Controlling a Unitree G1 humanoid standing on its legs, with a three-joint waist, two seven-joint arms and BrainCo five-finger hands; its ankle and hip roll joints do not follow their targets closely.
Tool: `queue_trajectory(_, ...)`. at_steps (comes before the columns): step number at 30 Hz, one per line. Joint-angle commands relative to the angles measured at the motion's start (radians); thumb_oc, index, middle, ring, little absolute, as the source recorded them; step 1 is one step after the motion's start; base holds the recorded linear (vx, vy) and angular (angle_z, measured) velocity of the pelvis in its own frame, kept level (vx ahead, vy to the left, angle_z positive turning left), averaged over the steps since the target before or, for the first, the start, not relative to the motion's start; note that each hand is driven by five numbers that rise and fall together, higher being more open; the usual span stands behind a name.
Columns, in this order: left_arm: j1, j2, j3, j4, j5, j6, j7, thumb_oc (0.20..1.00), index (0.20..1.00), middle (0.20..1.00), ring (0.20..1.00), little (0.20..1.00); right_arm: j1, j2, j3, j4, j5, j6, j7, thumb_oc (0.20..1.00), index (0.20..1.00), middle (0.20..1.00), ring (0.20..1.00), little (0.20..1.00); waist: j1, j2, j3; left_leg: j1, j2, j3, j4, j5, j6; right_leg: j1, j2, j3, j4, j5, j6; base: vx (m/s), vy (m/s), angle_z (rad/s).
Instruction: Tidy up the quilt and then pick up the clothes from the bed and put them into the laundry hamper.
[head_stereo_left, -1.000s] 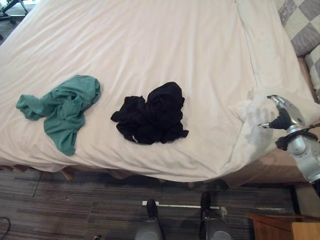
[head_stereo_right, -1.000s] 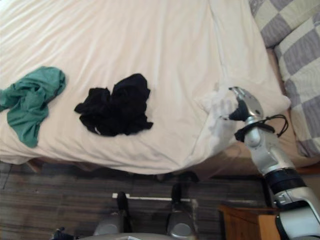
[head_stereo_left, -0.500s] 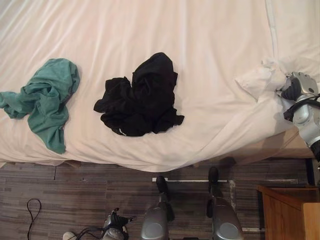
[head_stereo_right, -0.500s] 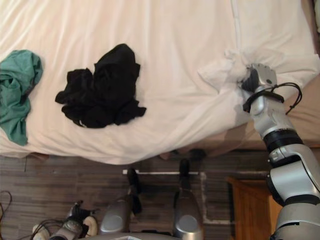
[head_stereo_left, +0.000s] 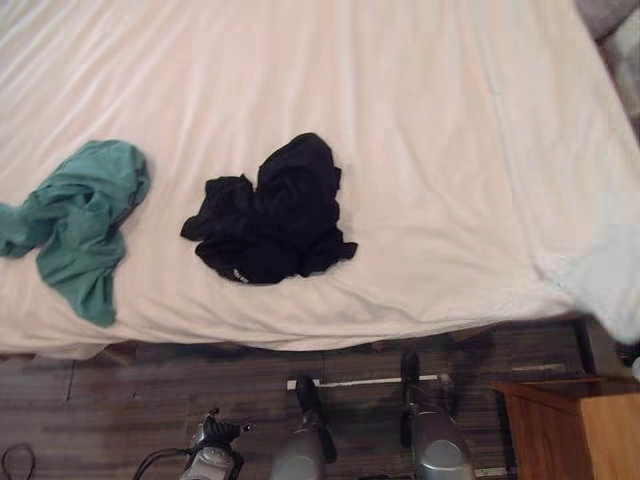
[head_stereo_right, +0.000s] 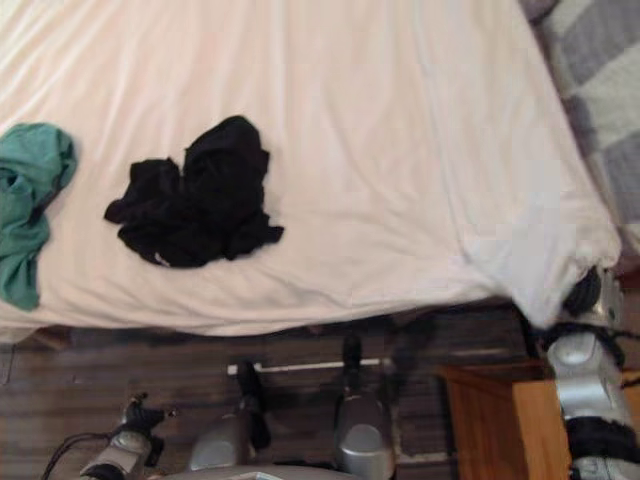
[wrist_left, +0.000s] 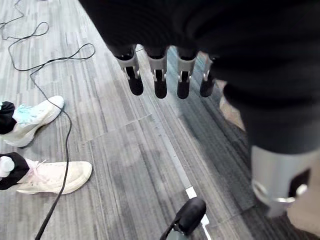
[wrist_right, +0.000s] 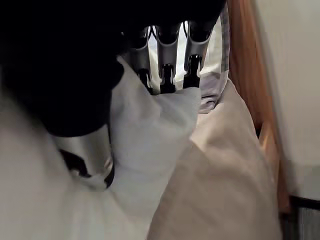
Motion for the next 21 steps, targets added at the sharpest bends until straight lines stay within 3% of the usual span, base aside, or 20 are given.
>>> queue_trajectory(1,0.039,0.01,0.013,0.1,0.003,0.025,-0.018,1.0,1.0,1.0,1.0,1.0,0.124,0.007,-0.063,0.129,0.141,0.074,-0.037,1.0,1.0,1.0,1.0,1.0,-0.031,-0.032,-0.1,0.019,0.078,-0.006,0.008,-0.015,-0.064,-0.035,-0.092,0.003,0.068,-0.094,0.118,0.06,0.034,-0.01)
queue_trajectory(5,0.045,0.013,0.021,0.118,-0.009,0.031,-0.023,1.0,1.0,1.0,1.0,1.0,0.12,0.038,-0.149,0.168,0.322,0.036,-0.089,1.0,1.0,1.0,1.0,1.0,-0.039,-0.045,-0.121,0.034,0.074,0.003,0.003,-0.025,-0.062,-0.027,-0.094,0.013,0.055,-0.085,0.123,0.04,0.032,-0.07)
queue_trajectory(8,0.042,0.007,0.026,0.12,-0.026,0.03,-0.015,1.0,1.0,1.0,1.0,1.0,0.106,0.011,-0.202,0.089,0.337,0.008,-0.133,1.0,1.0,1.0,1.0,1.0,-0.04,-0.051,-0.122,0.037,0.071,0.005,0.001,-0.029,-0.061,-0.027,-0.095,0.017,0.052,-0.082,0.126,0.02,0.029,-0.08)
queue_trajectory(9,0.039,0.004,0.025,0.12,-0.027,0.03,-0.01,1.0,1.0,1.0,1.0,1.0,0.091,-0.005,-0.208,0.041,0.315,0.004,-0.149,0.2,0.2,0.2,0.2,0.2,-0.037,-0.051,-0.12,0.039,0.069,0.005,0.0,-0.03,-0.06,-0.026,-0.097,0.02,0.05,-0.08,0.127,0.01,0.012,-0.09)
queue_trajectory(11,0.04,0.003,0.019,0.12,-0.021,0.029,-0.006,1.0,1.0,1.0,1.0,1.0,0.077,-0.021,-0.218,-0.015,0.292,-0.001,-0.155,0.2,0.2,0.2,0.2,0.2,-0.034,-0.051,-0.117,0.039,0.066,0.004,0.001,-0.032,-0.059,-0.027,-0.097,0.022,0.049,-0.08,0.128,0.01,0.002,-0.17)
queue_trajectory(13,0.036,0.004,-0.021,0.114,0.004,0.023,-0.01,1.0,1.0,1.0,1.0,1.0,-0.032,-0.114,-0.189,-0.093,0.233,-0.014,-0.18,0.2,0.2,0.2,0.2,0.2,-0.013,-0.047,-0.107,0.034,0.062,-0.003,0.002,-0.034,-0.06,-0.029,-0.103,0.023,0.044,-0.078,0.13,-0.01,-0.004,-0.22)
queue_trajectory(16,-0.005,0.014,-0.075,0.091,-0.003,0.016,-0.008,1.0,1.0,1.0,1.0,1.0,-0.252,-0.233,-0.029,-0.129,0.184,0.004,-0.162,0.2,0.2,0.2,0.2,0.2,0.018,-0.031,-0.058,-0.004,0.055,-0.017,0.013,-0.021,-0.063,-0.061,-0.11,0.03,0.052,-0.072,0.129,-0.09,-0.016,-0.16)
queue_trajectory(21,-0.024,0.016,-0.102,0.08,-0.018,0.005,-0.005,1.0,1.0,1.0,1.0,1.0,-0.421,-0.288,0.105,-0.077,0.176,0.018,-0.147,0.2,0.2,0.2,0.2,0.2,0.03,-0.015,-0.027,-0.043,0.052,-0.023,0.041,-0.019,-0.066,-0.09,-0.115,0.032,0.064,-0.068,0.124,-0.05,-0.019,0.09)
